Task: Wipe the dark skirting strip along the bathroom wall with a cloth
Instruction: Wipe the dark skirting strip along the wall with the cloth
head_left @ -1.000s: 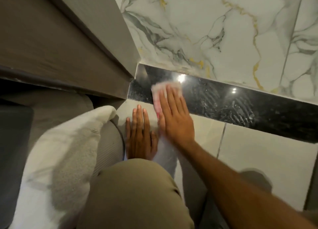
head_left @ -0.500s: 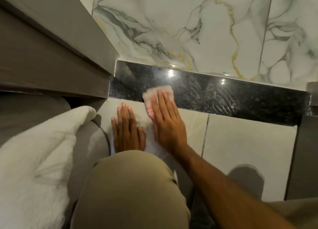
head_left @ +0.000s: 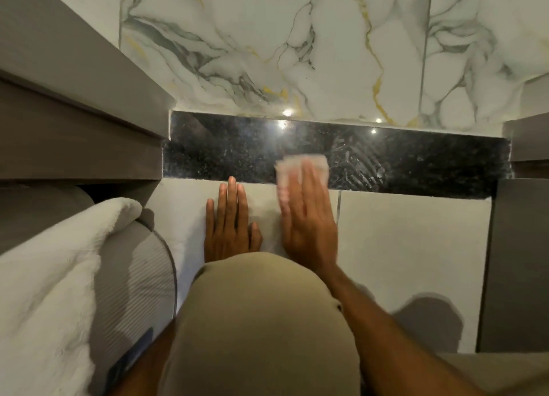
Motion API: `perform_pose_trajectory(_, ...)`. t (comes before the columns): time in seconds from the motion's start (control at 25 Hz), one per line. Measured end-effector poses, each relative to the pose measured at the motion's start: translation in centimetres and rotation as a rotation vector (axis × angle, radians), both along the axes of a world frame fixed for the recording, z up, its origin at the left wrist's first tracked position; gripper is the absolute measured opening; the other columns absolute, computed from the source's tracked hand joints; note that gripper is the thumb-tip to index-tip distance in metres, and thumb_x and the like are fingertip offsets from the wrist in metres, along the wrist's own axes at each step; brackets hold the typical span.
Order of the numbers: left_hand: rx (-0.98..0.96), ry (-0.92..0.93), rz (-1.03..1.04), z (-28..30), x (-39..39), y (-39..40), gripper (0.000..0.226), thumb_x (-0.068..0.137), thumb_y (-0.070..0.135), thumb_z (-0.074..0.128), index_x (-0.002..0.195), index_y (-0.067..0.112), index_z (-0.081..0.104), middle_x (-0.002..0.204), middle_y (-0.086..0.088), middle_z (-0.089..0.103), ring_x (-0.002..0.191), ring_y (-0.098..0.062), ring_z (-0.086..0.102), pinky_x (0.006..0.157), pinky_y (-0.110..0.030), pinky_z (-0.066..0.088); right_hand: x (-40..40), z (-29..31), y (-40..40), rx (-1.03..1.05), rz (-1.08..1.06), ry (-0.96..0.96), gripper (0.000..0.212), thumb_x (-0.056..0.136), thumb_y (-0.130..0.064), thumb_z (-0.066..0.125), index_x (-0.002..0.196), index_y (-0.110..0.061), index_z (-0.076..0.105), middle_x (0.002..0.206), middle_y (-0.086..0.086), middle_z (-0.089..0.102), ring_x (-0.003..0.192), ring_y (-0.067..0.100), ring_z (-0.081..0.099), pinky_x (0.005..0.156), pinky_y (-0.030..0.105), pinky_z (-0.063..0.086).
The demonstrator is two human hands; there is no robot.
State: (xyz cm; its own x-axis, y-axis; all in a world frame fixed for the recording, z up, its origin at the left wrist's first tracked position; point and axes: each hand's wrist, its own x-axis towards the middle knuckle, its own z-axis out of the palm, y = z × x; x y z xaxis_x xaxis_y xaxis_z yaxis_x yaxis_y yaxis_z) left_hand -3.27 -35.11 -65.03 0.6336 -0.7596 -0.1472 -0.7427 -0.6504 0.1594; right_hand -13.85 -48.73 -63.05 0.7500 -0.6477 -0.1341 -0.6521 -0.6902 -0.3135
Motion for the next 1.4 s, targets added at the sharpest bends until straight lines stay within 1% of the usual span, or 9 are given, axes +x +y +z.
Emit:
perform_pose_trajectory(0.12, -0.001, 0.016, 0.025, 0.7, 0.1, -0.5, 0.072, 0.104, 0.033, 0.029, 0.167, -0.001, 0.031, 0.176, -0.026, 0.030, 0.163, -0.042, 0.031, 0.132, -0.064, 0.032, -3.7, 0.6, -0.8, -0.038, -0.181, 0.076, 0.070, 0.117, -0.025, 0.039, 0.178, -0.010, 0.008, 0.187, 0.019, 0.008, 0.175, 0.035, 0.011, 0.138, 0.057, 0.033)
perform_pose_trajectory(0.24, -0.004, 0.004, 0.016, 0.4, 0.1, -0.4, 0.074, 0.104, 0.033, 0.032, 0.169, 0.000, 0.027, 0.178, -0.025, 0.025, 0.166, -0.040, 0.026, 0.135, -0.060, 0.023, 3.4, -0.5, -5.6, -0.125, -0.243, -0.085, 0.074, 0.114, -0.021, 0.037, 0.177, -0.009, -0.001, 0.187, 0.018, 0.005, 0.174, 0.039, 0.012, 0.142, 0.057, 0.022)
perform_pose_trajectory(0.36, 0.048, -0.015, 0.013, -0.1, -0.1, -0.2, 0.076, 0.105, 0.036, 0.031, 0.171, 0.002, 0.020, 0.180, -0.024, 0.021, 0.167, -0.040, 0.022, 0.136, -0.056, 0.013, 6.6, -1.7, -5.5, -0.095, -0.102, -0.094, 0.071, 0.112, -0.020, 0.039, 0.177, -0.004, 0.013, 0.186, 0.023, 0.010, 0.175, 0.037, 0.011, 0.142, 0.056, 0.019)
perform_pose_trajectory(0.52, 0.037, 0.022, -0.067, 1.0, -1.1, -2.6, 0.078, 0.105, 0.043, 0.030, 0.169, -0.001, 0.026, 0.178, -0.026, 0.025, 0.165, -0.042, 0.028, 0.135, -0.059, 0.019, -1.9, -0.1, -1.5, -0.013, -0.057, -0.016, 0.064, 0.115, -0.022, 0.045, 0.174, -0.003, 0.028, 0.184, 0.021, 0.022, 0.174, 0.034, 0.018, 0.143, 0.050, 0.022)
perform_pose_trajectory(0.76, -0.031, -0.024, -0.141, -1.2, -1.6, -4.1, 0.078, 0.109, 0.046, 0.031, 0.173, 0.005, 0.015, 0.182, -0.021, 0.017, 0.169, -0.036, 0.017, 0.139, -0.054, 0.008, 4.4, -1.7, -9.8, -0.122, -0.325, -0.050, 0.073, 0.113, -0.028, 0.036, 0.177, -0.005, 0.008, 0.186, 0.021, 0.007, 0.175, 0.036, 0.009, 0.145, 0.053, 0.014)
perform_pose_trajectory(0.88, -0.022, -0.029, -0.148, -0.8, -1.6, -4.3, 0.079, 0.107, 0.047, 0.032, 0.173, 0.004, 0.016, 0.181, -0.023, 0.018, 0.168, -0.038, 0.020, 0.137, -0.056, 0.013, 2.4, -1.9, -6.4, -0.110, -0.120, -0.100, 0.068, 0.115, -0.023, 0.038, 0.177, -0.006, 0.017, 0.185, 0.021, 0.015, 0.175, 0.035, 0.015, 0.142, 0.053, 0.026)
perform_pose_trajectory(1.0, -0.021, -0.001, -0.170, 0.0, -2.0, -6.1, 0.080, 0.106, 0.047, 0.034, 0.170, 0.001, 0.023, 0.179, -0.024, 0.022, 0.167, -0.038, 0.022, 0.135, -0.058, 0.020, -5.0, 0.1, -2.6, -0.020, -0.355, -0.034, 0.066, 0.118, -0.033, 0.036, 0.176, -0.006, 0.022, 0.185, 0.018, 0.020, 0.173, 0.034, 0.021, 0.137, 0.054, 0.037)
perform_pose_trajectory(1.12, -0.033, -0.017, -0.207, -0.3, -2.9, -8.7, 0.080, 0.108, 0.050, 0.033, 0.171, 0.002, 0.021, 0.181, -0.021, 0.020, 0.169, -0.035, 0.019, 0.137, -0.058, 0.019, -4.6, -0.4, -6.1, -0.210, -0.520, 0.022, 0.059, 0.121, -0.028, 0.027, 0.170, 0.005, 0.034, 0.178, 0.029, 0.032, 0.169, 0.042, 0.031, 0.134, 0.056, 0.040)
perform_pose_trajectory(1.4, -0.029, -0.039, -0.234, -1.1, -3.3, -9.2, 0.079, 0.111, 0.053, 0.025, 0.172, 0.002, 0.019, 0.180, -0.022, 0.021, 0.168, -0.037, 0.020, 0.136, -0.059, 0.020, -4.0, -1.2, -5.4, -0.151, -0.311, 0.012, 0.068, 0.117, -0.028, 0.043, 0.176, -0.005, 0.016, 0.182, 0.024, 0.024, 0.172, 0.038, 0.024, 0.138, 0.054, 0.035)
